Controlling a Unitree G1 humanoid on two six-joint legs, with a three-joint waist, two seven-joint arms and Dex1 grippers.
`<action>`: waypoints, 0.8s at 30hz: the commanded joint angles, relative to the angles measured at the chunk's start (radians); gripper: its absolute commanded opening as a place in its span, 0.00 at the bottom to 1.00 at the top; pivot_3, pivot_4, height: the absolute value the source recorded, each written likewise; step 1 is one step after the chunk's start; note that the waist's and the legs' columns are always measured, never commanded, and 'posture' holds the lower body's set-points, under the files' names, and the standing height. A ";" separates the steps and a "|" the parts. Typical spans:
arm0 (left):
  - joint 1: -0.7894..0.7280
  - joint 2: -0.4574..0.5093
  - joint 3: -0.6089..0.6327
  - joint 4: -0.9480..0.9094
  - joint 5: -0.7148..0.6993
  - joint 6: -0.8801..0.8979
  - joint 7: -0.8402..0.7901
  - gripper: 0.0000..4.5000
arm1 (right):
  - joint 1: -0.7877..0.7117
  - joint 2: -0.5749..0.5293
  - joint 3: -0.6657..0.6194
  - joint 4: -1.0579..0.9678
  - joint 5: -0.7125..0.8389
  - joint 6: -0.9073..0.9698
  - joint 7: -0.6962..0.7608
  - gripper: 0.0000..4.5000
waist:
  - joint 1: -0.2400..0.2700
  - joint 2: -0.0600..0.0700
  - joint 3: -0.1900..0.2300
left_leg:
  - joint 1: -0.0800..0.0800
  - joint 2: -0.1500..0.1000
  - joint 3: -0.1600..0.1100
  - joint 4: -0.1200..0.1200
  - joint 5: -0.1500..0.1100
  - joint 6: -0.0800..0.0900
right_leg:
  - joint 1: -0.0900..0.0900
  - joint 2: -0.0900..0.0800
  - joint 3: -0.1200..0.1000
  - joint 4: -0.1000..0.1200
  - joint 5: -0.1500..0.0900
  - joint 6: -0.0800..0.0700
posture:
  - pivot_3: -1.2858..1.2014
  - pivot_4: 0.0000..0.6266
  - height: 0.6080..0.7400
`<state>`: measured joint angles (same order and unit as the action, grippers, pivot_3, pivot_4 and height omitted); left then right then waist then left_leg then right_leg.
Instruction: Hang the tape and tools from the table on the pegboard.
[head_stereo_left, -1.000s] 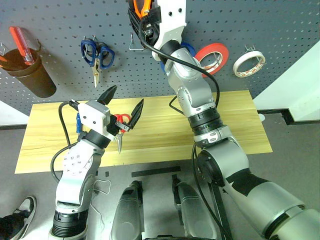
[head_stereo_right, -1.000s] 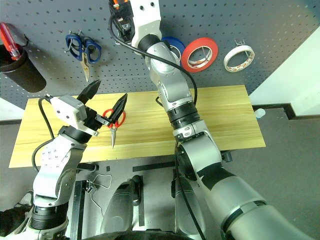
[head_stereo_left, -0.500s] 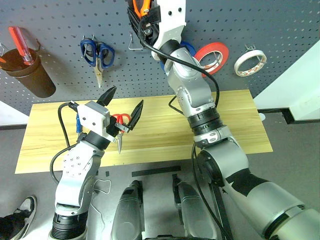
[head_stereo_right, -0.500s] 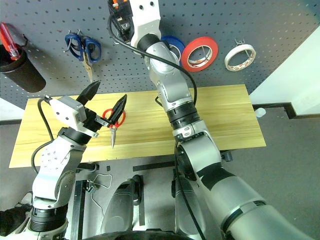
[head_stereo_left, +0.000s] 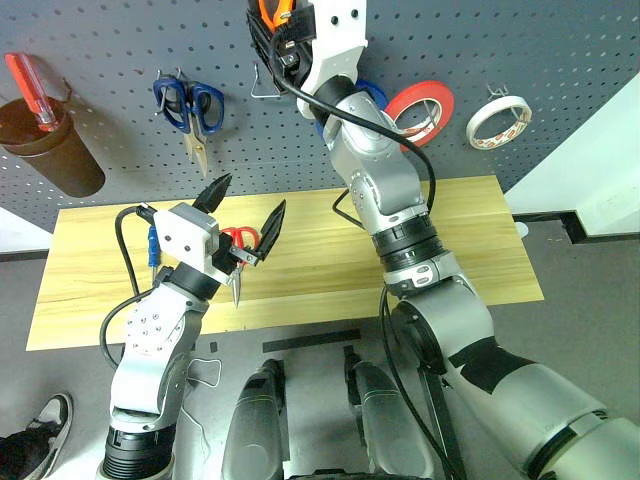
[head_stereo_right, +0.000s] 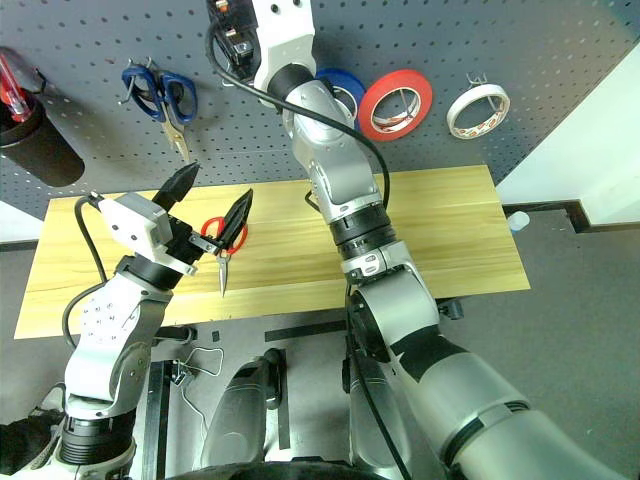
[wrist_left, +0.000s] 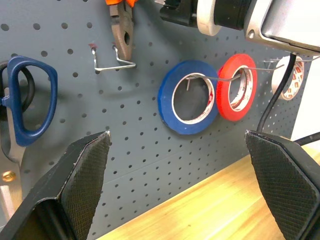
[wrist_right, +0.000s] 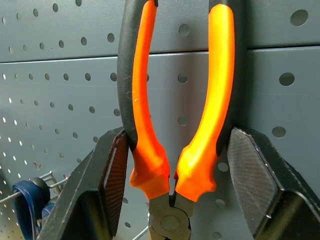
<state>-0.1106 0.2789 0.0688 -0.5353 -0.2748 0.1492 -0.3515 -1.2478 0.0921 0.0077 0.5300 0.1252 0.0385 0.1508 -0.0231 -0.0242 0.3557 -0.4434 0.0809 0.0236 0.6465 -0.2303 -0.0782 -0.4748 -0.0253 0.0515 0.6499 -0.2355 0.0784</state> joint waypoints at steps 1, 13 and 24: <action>0.011 0.000 -0.002 -0.054 -0.009 -0.010 0.003 1.00 | -0.032 0.014 -0.010 -0.013 0.004 0.012 -0.016 0.58 | -0.001 0.000 0.000 | 0.000 0.000 0.000 0.000 0.000 0.000 | 0.000 0.000 0.000 0.000 0.000 0.000 | 0.54 0.64 0.86; 0.016 0.003 -0.001 -0.062 -0.012 -0.006 0.008 1.00 | -0.025 0.023 -0.009 -0.006 0.001 0.019 -0.022 0.58 | -0.009 0.000 0.003 | 0.000 0.000 0.000 -0.001 0.000 0.000 | 0.000 0.000 0.000 -0.001 0.000 0.000 | 0.54 0.64 0.86; 0.026 0.000 -0.007 -0.072 -0.010 -0.001 0.014 1.00 | -0.002 0.063 0.011 -0.024 -0.005 0.048 -0.037 0.58 | -0.022 0.000 0.007 | 0.000 0.000 0.000 -0.001 0.000 0.000 | -0.001 0.000 0.000 -0.001 0.000 -0.001 | 0.54 0.64 0.86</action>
<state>-0.0933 0.2782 0.0616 -0.5590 -0.2748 0.1510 -0.3409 -1.2490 0.1404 0.0169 0.5245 0.1221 0.0754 0.1281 -0.0450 -0.0241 0.3632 -0.4438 0.0813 0.0240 0.6449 -0.2304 -0.0781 -0.4756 -0.0252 0.0516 0.6488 -0.2359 0.0778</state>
